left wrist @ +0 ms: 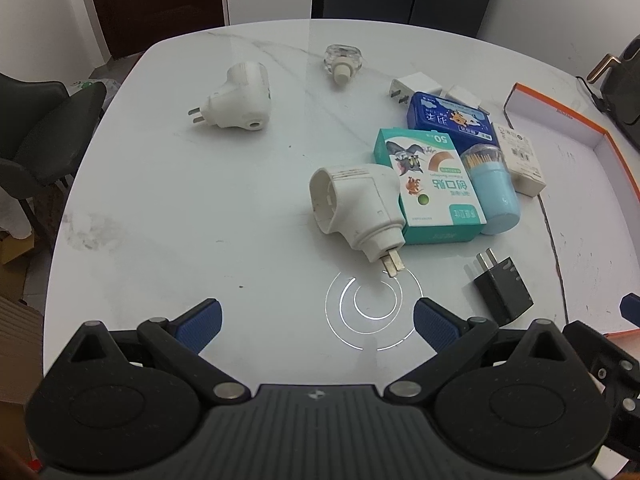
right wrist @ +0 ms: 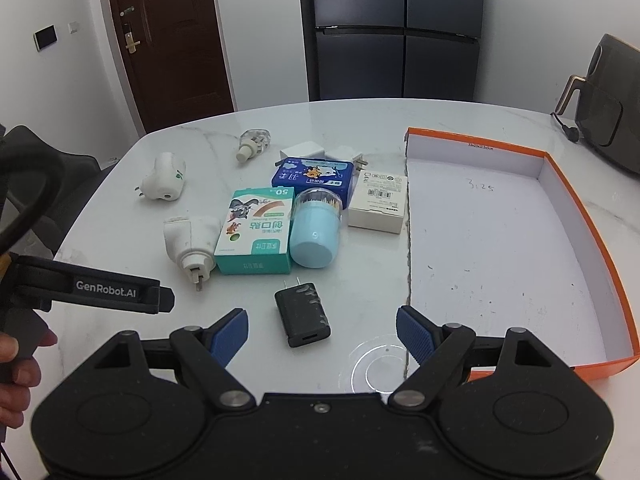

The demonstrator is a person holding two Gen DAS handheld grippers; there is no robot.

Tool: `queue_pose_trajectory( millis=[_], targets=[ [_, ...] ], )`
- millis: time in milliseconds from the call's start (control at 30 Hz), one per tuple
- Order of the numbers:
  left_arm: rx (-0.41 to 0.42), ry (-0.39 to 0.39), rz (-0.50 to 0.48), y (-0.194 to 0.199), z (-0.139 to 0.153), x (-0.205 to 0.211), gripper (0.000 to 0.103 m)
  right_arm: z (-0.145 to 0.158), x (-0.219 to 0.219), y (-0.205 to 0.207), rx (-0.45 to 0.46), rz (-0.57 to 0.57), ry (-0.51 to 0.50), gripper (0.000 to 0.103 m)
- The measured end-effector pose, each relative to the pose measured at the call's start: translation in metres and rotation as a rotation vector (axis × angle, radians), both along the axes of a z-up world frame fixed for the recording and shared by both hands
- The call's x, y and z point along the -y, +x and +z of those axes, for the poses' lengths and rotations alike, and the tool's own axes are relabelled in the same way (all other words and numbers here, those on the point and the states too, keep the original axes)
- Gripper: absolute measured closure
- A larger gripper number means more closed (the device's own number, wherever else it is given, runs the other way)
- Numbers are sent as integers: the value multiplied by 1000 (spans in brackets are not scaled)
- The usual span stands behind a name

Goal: Organize rigid objects
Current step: 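Grasp white socket adapter with left tool while right tool grasps black charger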

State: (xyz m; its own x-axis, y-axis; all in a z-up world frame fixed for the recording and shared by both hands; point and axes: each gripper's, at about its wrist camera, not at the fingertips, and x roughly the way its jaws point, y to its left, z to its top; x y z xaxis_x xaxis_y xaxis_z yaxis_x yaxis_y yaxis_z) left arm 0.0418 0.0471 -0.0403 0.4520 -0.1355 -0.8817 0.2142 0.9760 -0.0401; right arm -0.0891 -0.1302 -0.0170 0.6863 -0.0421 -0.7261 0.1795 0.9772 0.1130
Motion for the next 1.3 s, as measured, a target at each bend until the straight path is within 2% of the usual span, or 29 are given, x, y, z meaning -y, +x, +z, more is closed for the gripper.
queue_pose_trajectory(
  millis=[100,233,367,500,733,867,1100,1200,1300],
  targets=[
    [1,-4,2,3,-2,2,0,-1,0,2,20,-2,41,7],
    [2,-28,23,11,-6,6,0,-2,2,1,11,-5,25,7],
    [37,-4,30,23,-9,14,0,-4,6,0,10,-15,32,7],
    [61,-12,53,41,-13,19,0,-7,9,-1,-5,-30,23,7],
    [69,5,80,59,-24,13,0,-8,11,-1,-18,-40,-7,7],
    [47,-5,99,68,-29,3,0,-13,11,2,-25,-28,-14,7],
    [96,-1,58,84,-31,17,0,-18,5,12,-38,15,-29,7],
    [91,-13,68,94,-38,15,0,-20,3,17,-37,40,-34,7],
    [108,-10,57,96,-41,14,6,-23,1,22,-35,64,-34,7]
  ],
)
